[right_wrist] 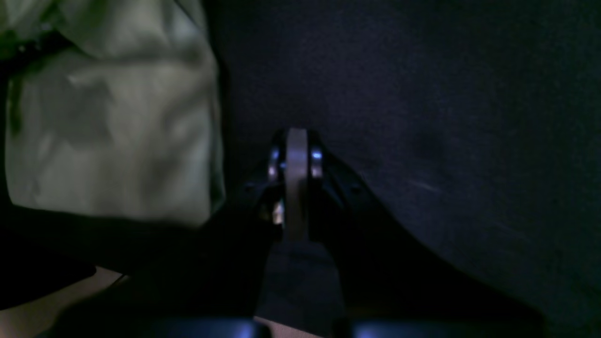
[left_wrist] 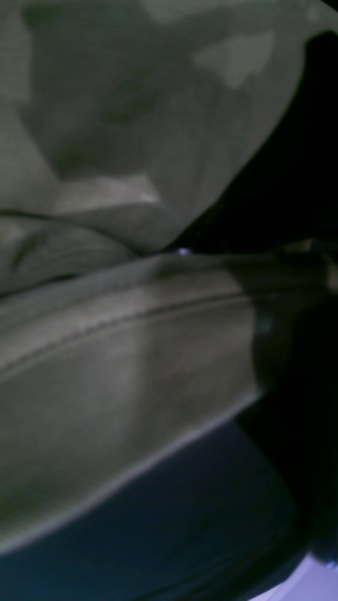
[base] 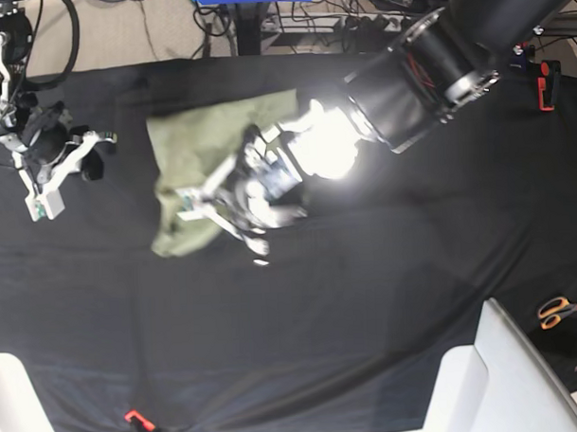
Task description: Fold the T-shirt properly
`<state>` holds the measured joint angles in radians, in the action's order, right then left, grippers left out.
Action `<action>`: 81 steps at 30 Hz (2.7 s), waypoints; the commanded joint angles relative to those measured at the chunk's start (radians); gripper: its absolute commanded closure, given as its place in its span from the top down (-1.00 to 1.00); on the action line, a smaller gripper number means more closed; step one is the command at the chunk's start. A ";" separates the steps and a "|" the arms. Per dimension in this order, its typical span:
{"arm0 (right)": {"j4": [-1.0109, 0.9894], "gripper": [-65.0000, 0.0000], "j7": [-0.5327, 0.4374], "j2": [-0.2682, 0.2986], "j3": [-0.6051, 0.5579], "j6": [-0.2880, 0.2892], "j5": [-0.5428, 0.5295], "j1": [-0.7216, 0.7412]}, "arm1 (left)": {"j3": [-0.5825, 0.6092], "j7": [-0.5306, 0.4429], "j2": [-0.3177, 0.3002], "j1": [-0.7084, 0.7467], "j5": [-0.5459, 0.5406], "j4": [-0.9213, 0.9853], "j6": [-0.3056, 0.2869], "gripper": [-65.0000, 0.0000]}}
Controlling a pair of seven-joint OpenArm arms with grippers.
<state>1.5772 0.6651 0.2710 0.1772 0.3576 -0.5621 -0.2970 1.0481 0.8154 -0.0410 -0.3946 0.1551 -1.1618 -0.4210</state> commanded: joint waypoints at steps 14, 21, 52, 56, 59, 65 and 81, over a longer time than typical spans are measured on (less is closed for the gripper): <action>0.015 -1.00 -0.017 0.017 0.008 -0.064 -0.008 0.008 | 0.033 -0.008 0.008 -0.020 0.022 -0.011 -0.002 -1.00; 0.015 -1.00 -0.017 0.017 0.008 -0.064 -0.008 0.006 | 0.028 -0.008 0.008 -0.028 0.022 -0.014 -0.002 -1.00; 0.153 -1.00 -0.140 0.023 0.126 -0.062 0.003 -0.250 | -0.730 0.057 -0.190 0.375 0.022 -0.762 -0.003 -1.00; 0.309 -1.00 -0.150 0.020 0.121 -0.062 0.207 -0.414 | -1.000 -0.123 -0.190 0.730 0.025 -0.795 -0.002 -1.00; 0.351 -1.00 -0.147 -0.017 0.124 -0.062 0.350 -0.494 | -1.121 -0.265 -0.178 0.949 0.024 -0.797 -0.002 -1.00; 0.249 -1.00 -0.009 -0.025 0.022 -0.059 0.442 -0.583 | -1.205 -0.410 -0.158 1.230 0.022 -0.711 0.000 -1.00; -1.270 -1.00 -0.581 -0.146 -0.417 -0.064 0.445 -0.017 | -0.905 -1.149 -0.159 0.653 0.021 1.015 0.000 -1.00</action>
<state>0.2932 0.0433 0.1177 -0.2401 0.2844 -0.1234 -0.2916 0.1474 -0.3424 -0.1951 0.2398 0.1745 -0.1295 -0.4194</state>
